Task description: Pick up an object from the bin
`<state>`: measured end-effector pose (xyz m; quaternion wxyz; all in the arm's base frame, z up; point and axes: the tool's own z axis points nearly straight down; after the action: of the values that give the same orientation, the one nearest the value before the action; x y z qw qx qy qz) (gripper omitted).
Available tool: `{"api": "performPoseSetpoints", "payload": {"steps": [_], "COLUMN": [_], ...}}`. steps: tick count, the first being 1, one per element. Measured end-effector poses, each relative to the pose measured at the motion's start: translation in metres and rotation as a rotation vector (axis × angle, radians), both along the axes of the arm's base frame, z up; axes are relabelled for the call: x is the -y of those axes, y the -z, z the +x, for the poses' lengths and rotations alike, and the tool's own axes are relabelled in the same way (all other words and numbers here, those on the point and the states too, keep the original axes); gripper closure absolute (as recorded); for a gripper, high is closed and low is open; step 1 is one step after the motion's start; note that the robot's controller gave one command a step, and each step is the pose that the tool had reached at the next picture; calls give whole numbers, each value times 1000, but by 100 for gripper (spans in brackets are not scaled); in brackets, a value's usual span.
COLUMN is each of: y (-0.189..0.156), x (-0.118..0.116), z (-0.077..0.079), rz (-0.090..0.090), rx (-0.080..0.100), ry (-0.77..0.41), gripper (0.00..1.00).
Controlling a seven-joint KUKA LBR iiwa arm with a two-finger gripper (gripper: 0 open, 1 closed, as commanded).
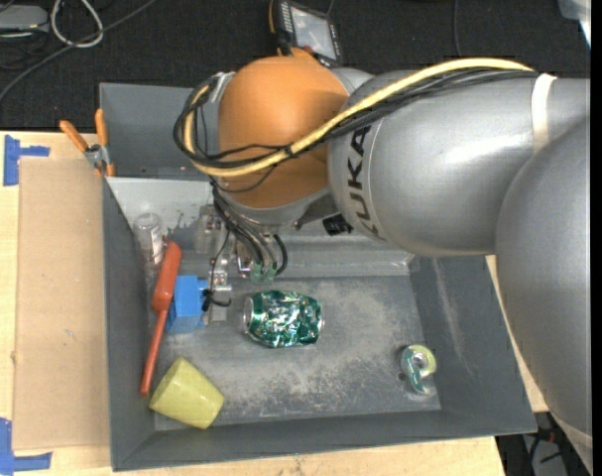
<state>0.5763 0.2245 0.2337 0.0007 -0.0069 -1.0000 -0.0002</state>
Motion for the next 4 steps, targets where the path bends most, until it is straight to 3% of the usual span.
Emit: {"api": "performPoseSetpoints", "payload": {"steps": [1, 2, 3, 4], "y": [0, 14, 52, 52], "x": [0, -1, 32, 33], "z": [0, -15, -9, -9], "rz": [0, 1, 1, 1], "rx": [0, 6, 4, 4], "ry": [0, 70, -52, -51], "gripper": [0, 0, 100, 100]}}
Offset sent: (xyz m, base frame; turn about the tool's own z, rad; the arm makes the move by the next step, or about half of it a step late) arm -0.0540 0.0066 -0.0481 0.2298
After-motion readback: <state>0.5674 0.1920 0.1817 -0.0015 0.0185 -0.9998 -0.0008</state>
